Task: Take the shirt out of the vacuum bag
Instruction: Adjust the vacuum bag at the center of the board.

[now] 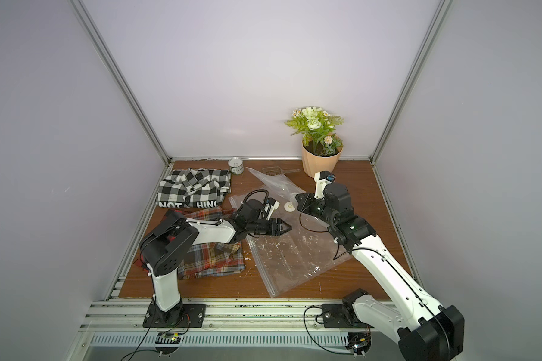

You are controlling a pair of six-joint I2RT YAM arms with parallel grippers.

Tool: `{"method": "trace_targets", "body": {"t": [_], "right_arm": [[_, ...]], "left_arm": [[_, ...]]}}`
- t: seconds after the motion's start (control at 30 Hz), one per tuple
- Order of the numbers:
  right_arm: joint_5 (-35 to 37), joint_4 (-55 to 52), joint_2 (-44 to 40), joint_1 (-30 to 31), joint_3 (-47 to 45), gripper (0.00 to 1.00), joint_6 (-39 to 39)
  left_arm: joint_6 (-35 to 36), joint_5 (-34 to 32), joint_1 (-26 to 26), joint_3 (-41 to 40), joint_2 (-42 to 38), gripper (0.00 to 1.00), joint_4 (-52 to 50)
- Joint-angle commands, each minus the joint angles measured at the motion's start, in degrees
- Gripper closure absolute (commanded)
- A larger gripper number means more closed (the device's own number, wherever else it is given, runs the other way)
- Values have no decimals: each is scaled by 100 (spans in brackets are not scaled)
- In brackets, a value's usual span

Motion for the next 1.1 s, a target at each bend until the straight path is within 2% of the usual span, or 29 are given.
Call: {"method": "trace_targets", "body": {"t": [0.0, 0.27, 0.43, 0.53, 0.87, 1.0, 1.07], "right_arm": [[296, 398, -6, 123, -37, 100, 195], [464, 885, 81, 349, -521, 100, 501], [425, 1420, 396, 568, -729, 100, 714], [494, 1748, 669, 813, -763, 100, 843], [1014, 2574, 1611, 1620, -771, 96, 1284], [1197, 2814, 1874, 1837, -851, 88, 1500], [1204, 3004, 2020, 1950, -911, 77, 1628]], "left_arm": [[195, -281, -28, -91, -750, 32, -445], [449, -1173, 413, -559, -2814, 31, -2036], [367, -1604, 683, -794, -3926, 30, -2284], [485, -1697, 705, -678, -4121, 29, -2566], [428, -1700, 740, -883, -4238, 29, -2464], [428, -1721, 750, -873, -4343, 29, -2481], [456, -1773, 758, -853, -4422, 29, -2532]]}}
